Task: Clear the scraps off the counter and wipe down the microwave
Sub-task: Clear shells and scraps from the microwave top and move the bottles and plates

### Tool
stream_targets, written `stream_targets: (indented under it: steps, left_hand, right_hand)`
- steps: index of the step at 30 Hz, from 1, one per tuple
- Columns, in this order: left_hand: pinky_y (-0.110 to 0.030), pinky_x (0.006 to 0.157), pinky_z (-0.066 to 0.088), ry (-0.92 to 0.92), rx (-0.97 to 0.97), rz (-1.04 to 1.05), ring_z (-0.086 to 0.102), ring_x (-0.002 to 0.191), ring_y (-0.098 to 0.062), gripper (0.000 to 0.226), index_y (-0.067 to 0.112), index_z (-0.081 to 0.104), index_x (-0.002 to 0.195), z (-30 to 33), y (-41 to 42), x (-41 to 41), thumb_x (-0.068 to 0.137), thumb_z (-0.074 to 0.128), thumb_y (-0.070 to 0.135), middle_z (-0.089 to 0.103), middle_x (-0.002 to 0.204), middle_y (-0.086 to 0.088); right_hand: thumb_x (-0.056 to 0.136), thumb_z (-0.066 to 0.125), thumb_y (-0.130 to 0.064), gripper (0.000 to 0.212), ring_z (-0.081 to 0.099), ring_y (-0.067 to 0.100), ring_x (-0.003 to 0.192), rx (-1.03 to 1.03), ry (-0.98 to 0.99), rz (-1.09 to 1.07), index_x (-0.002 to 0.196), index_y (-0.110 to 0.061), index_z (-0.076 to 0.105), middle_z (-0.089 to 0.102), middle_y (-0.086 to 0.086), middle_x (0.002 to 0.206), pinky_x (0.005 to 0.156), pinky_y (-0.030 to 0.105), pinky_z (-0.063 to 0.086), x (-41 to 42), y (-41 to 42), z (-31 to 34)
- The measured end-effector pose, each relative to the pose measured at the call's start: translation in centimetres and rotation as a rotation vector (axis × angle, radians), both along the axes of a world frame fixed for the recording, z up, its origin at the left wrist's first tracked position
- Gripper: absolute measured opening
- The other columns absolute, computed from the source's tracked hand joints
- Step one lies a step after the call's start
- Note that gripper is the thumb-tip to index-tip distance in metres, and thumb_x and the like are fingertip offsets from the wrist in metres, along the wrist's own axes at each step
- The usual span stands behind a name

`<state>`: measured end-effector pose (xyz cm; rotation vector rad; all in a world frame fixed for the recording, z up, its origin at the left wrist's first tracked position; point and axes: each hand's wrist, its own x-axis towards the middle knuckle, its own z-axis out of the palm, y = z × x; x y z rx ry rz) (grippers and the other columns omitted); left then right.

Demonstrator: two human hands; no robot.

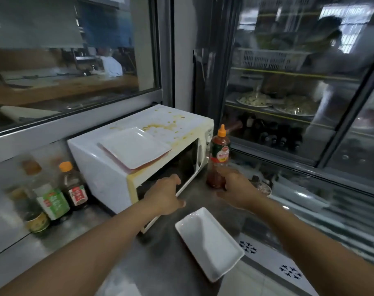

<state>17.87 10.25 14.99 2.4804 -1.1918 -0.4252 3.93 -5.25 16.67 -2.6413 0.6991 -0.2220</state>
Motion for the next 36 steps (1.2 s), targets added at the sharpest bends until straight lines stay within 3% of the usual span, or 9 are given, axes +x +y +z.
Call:
stream_targets:
  steps: [3,5,7,9,12,19,24,30,36]
  left_hand:
    - [-0.040,0.095,0.047,0.015,-0.015,0.050,0.054,0.112,-0.024,0.068,0.019,0.040,0.131,-0.6,-5.0,-0.2,0.075,0.073,0.037,0.053,0.126,-0.006]
    - [-0.038,0.095,0.046,0.049,-0.058,0.085,0.053,0.113,-0.025,0.072,0.017,0.038,0.133,-1.1,-8.4,-0.2,0.075,0.075,0.036,0.051,0.128,-0.008]
    - [-0.037,0.093,0.046,0.060,-0.107,0.119,0.053,0.114,-0.026,0.073,0.015,0.037,0.133,-1.5,-11.8,0.0,0.074,0.075,0.035,0.051,0.129,-0.010]
    - [-0.036,0.094,0.045,0.048,-0.136,0.153,0.050,0.119,-0.027,0.077,0.014,0.034,0.136,-2.2,-15.0,0.3,0.075,0.075,0.038,0.048,0.133,-0.010]
    - [-0.036,0.098,0.042,0.032,-0.184,0.213,0.042,0.129,-0.029,0.087,0.012,0.027,0.142,-3.1,-19.4,1.2,0.075,0.075,0.038,0.039,0.143,-0.011]
    - [-0.043,0.098,0.046,0.082,-0.385,0.386,0.050,0.121,-0.030,0.081,0.010,0.036,0.131,-5.1,-26.2,3.3,0.069,0.080,0.037,0.049,0.131,-0.011]
    - [-0.045,0.098,0.047,0.127,-0.500,0.403,0.053,0.118,-0.027,0.084,0.012,0.038,0.131,-6.0,-28.3,4.7,0.064,0.082,0.039,0.053,0.128,-0.008]
    - [-0.043,0.095,0.049,0.123,-0.518,0.424,0.055,0.116,-0.027,0.083,0.015,0.037,0.129,-6.7,-29.5,5.4,0.064,0.083,0.039,0.056,0.127,-0.005]
    - [-0.039,0.088,0.052,0.089,-0.503,0.463,0.059,0.109,-0.025,0.081,0.015,0.042,0.122,-6.2,-28.8,5.1,0.059,0.086,0.041,0.059,0.120,-0.004]
  right_hand:
    - [0.072,0.067,-0.018,0.043,0.057,0.024,0.102,-0.010,-0.017,0.030,0.114,-0.018,0.054,0.059,0.005,0.113,0.084,0.028,0.046,-0.4,-5.0,-0.6]
    - [0.074,0.065,-0.017,0.028,0.056,0.015,0.090,-0.014,-0.032,0.051,0.101,-0.018,0.058,0.060,0.000,0.105,0.066,0.012,0.037,-0.6,-8.0,-1.1]
    - [0.074,0.064,-0.018,0.029,0.051,0.009,0.083,-0.012,-0.051,0.057,0.103,-0.018,0.059,0.060,-0.001,0.104,0.059,0.007,0.029,-0.7,-10.8,-1.7]
    - [0.074,0.067,-0.018,0.035,0.056,0.014,0.089,0.023,-0.089,0.056,0.108,-0.017,0.060,0.060,-0.002,0.102,0.064,0.005,0.033,-0.6,-13.3,-2.5]
    - [0.075,0.069,-0.019,0.046,0.055,0.019,0.106,0.108,-0.079,0.045,0.119,-0.018,0.055,0.058,0.001,0.114,0.081,0.022,0.042,0.1,-16.2,-3.5]
    - [0.080,0.070,-0.023,0.064,0.049,0.019,0.119,0.169,-0.088,0.044,0.136,-0.018,0.041,0.050,0.004,0.133,0.085,0.018,0.034,2.7,-20.6,-6.2]
    - [0.078,0.073,-0.028,0.082,0.047,0.022,0.124,0.270,-0.042,0.025,0.144,-0.018,0.026,0.050,0.009,0.135,0.102,0.029,0.039,4.1,-21.8,-8.2]
    - [0.075,0.076,-0.029,0.074,0.046,0.021,0.121,0.253,-0.100,0.024,0.137,-0.019,0.036,0.048,0.005,0.132,0.089,0.023,0.034,4.5,-22.1,-9.5]
    - [0.074,0.076,-0.033,0.077,0.043,0.022,0.125,0.239,-0.091,0.024,0.137,-0.021,0.035,0.044,0.005,0.137,0.095,0.028,0.036,4.5,-22.0,-9.9]
